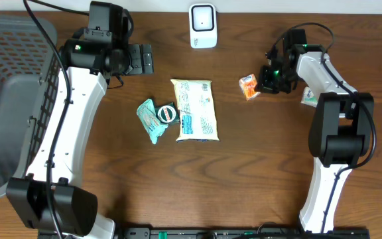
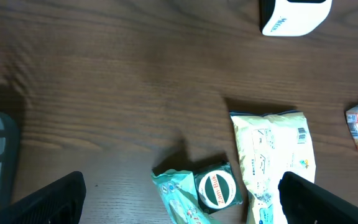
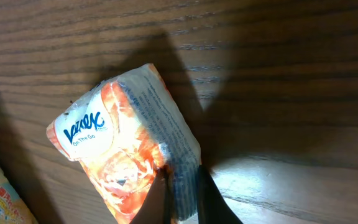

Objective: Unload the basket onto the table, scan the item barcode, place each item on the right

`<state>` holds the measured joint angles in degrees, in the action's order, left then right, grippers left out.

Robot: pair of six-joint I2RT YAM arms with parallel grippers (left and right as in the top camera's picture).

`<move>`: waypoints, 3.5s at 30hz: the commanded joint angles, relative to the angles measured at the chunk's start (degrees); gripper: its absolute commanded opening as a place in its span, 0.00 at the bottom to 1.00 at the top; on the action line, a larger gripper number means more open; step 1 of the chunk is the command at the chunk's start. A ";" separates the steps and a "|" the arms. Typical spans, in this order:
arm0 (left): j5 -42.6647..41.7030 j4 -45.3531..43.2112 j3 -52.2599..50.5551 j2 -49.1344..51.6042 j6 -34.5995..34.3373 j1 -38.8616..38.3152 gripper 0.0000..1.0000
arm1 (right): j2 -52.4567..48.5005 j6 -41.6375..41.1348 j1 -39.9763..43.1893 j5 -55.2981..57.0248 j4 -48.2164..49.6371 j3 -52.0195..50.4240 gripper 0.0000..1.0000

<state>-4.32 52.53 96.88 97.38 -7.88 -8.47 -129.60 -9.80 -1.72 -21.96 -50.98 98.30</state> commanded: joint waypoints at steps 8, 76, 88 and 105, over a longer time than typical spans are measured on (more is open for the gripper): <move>0.35 0.15 0.52 -0.35 -0.31 0.04 0.97 | 11.34 2.23 2.54 -14.53 -4.13 -1.18 0.01; 0.35 0.15 0.52 -0.35 -0.33 0.04 0.98 | 15.10 18.73 12.66 -49.42 -10.49 -17.44 0.01; 0.35 0.15 0.52 -0.35 -0.31 0.04 0.98 | 15.10 17.33 12.66 -67.58 -8.94 -17.81 0.01; 0.35 0.15 0.52 -0.35 -0.31 0.04 0.98 | 15.28 10.14 11.10 -54.66 -6.23 -17.62 0.01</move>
<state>-4.32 52.53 96.88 97.38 -7.88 -8.47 -113.99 4.56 10.76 -83.99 -58.15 80.64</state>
